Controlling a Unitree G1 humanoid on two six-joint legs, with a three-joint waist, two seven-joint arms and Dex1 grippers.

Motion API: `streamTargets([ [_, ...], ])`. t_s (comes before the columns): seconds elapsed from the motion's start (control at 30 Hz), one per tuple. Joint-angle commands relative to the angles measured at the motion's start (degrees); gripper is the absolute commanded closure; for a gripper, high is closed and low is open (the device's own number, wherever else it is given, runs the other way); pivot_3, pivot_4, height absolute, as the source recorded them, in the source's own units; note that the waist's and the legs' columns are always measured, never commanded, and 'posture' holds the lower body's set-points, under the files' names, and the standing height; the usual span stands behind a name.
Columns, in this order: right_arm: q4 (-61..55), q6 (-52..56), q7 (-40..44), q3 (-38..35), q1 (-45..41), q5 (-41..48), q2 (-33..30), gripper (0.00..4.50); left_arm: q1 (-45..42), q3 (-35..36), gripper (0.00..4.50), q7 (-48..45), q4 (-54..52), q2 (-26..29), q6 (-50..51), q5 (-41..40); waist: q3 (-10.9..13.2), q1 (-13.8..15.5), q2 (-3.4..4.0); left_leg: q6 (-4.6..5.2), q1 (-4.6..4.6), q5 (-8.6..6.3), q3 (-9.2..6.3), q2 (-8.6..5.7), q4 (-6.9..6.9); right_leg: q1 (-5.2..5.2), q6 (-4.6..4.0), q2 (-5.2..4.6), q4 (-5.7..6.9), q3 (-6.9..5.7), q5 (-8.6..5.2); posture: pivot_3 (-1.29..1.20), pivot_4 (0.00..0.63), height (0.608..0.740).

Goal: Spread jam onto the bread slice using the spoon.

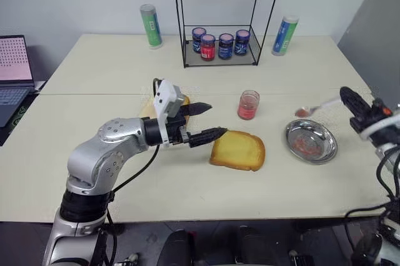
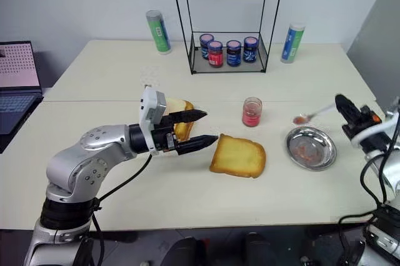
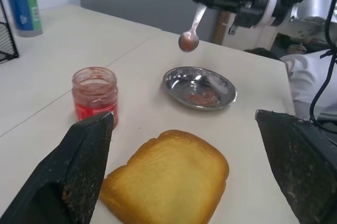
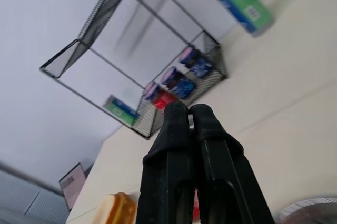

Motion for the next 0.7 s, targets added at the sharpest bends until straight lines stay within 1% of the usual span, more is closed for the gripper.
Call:
streamTargets([
  [0.03, -2.39, -4.8, -0.96, 9.47, -8.17, -6.76, 0.81, 4.41, 0.15, 1.13, 0.0, 2.86, 0.56, -1.49, -3.4, 1.78, 0.01, 0.05, 0.01, 0.0, 0.0, 0.0, -0.01, 0.0, -0.01, -0.01, 0.0, 0.0, 0.01, 0.0, 0.0, 0.0, 0.15, 0.74],
  [0.1, -1.04, -6.87, 0.4, 13.6, -10.92, -11.1, 0.72, 4.41, 0.19, 0.34, 0.0, 3.49, 0.89, -2.13, -4.33, 2.6, 0.02, 0.14, 0.02, 0.0, -0.03, 0.0, -0.02, 0.0, -0.03, -0.04, -0.02, 0.0, -0.01, -0.05, 0.01, 0.0, 0.15, 0.74],
  [0.17, 1.36, -9.59, 2.82, 17.29, -13.29, -15.7, 0.43, 4.41, 0.23, -0.96, 0.0, 3.51, 0.89, -2.61, -5.36, 3.79, 0.01, 0.39, 0.02, 0.0, -0.15, 0.0, -0.07, 0.02, -0.02, -0.07, -0.24, 0.0, -0.06, -0.14, 0.14, 0.0, 0.15, 0.74],
  [0.33, 6.07, -16.3, 9.24, 25.49, -14.77, -27.38, -0.77, 4.41, 0.01, -2.71, 0.0, 3.87, -0.02, -3.48, -5.9, 4.45, 0.02, 1.15, 0.01, 0.0, -0.42, 0.0, -0.09, -0.08, 0.0, -0.17, -0.28, -0.16, -0.24, -0.23, 0.16, 0.0, 0.15, 0.74],
  [0.6, 10.7, -25.92, 16.38, 33.98, -14.67, -41.31, -0.53, 4.41, 1.58, -2.98, 0.0, 5.2, -2.05, -3.88, -5.54, 4.63, 0.02, 1.31, 0.01, 0.01, -0.44, -0.01, -0.08, -0.06, -0.02, -0.25, -0.28, -0.21, -0.2, -0.24, 0.16, 0.0, 0.15, 0.74],
  [0.7, 11.79, -28.64, 18.03, 35.97, -14.58, -45.03, 0.16, 4.41, 1.99, -3.09, 0.0, 5.44, -2.24, -3.77, -5.64, 4.72, 0.02, 1.31, 0.01, 0.01, -0.43, -0.01, -0.09, -0.05, -0.02, -0.25, -0.28, -0.21, -0.18, -0.24, 0.16, 0.0, 0.15, 0.74],
])
